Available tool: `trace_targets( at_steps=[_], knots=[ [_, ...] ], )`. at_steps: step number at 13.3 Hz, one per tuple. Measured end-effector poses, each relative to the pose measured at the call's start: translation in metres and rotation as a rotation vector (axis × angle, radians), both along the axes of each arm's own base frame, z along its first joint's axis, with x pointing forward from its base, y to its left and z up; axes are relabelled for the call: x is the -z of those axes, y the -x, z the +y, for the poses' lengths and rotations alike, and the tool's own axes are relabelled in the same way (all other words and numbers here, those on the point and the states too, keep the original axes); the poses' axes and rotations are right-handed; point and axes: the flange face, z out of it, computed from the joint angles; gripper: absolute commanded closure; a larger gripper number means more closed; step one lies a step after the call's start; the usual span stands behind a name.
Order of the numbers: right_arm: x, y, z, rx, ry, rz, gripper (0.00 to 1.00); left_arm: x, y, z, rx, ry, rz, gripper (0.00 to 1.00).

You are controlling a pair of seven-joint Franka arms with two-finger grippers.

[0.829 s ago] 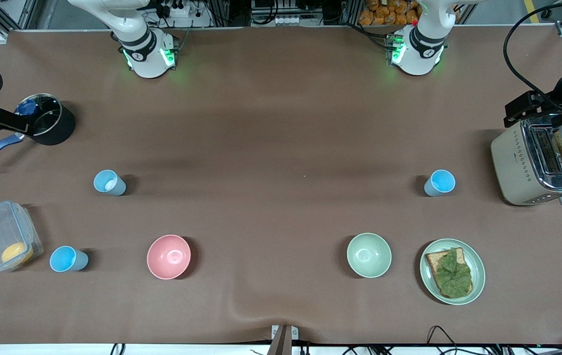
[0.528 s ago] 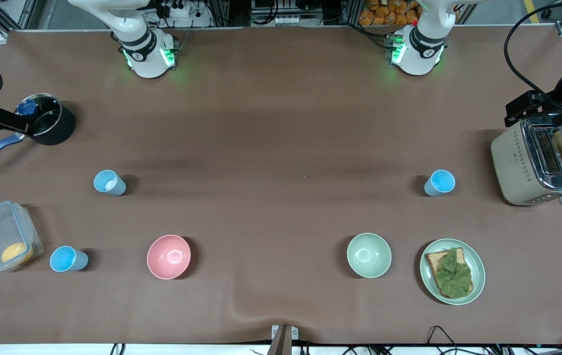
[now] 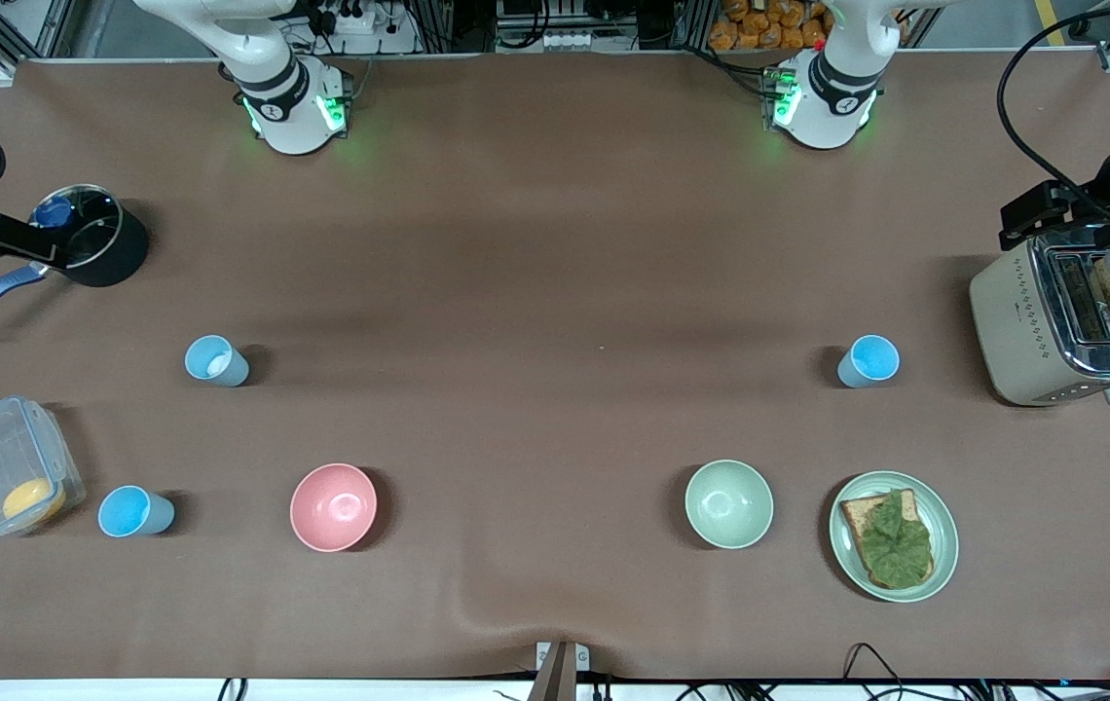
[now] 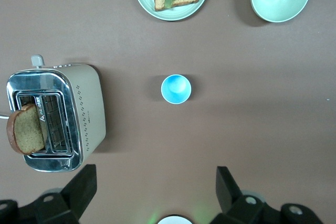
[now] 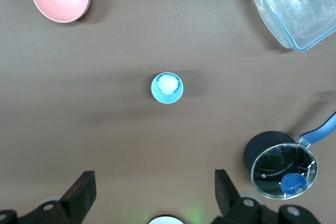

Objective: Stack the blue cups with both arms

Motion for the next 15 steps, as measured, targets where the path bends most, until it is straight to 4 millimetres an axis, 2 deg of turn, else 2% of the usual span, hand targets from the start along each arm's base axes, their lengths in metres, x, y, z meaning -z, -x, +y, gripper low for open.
trace_targets(
  at_steps=[7, 10, 13, 15],
  knots=[
    [0.001, 0.000, 0.000, -0.001, 0.000, 0.004, 0.00, 0.030, -0.007, -0.003, 0.008, 0.000, 0.016, 0.00],
    [0.014, -0.006, 0.001, -0.004, -0.001, 0.028, 0.00, 0.067, -0.016, 0.004, -0.003, 0.002, -0.004, 0.00],
    [0.045, -0.021, 0.022, -0.046, -0.004, 0.077, 0.00, 0.108, -0.020, 0.004, 0.005, 0.000, -0.020, 0.00],
    [0.064, -0.030, 0.059, -0.109, -0.001, 0.110, 0.00, 0.132, -0.019, 0.002, 0.011, 0.000, -0.024, 0.00]
  ],
)
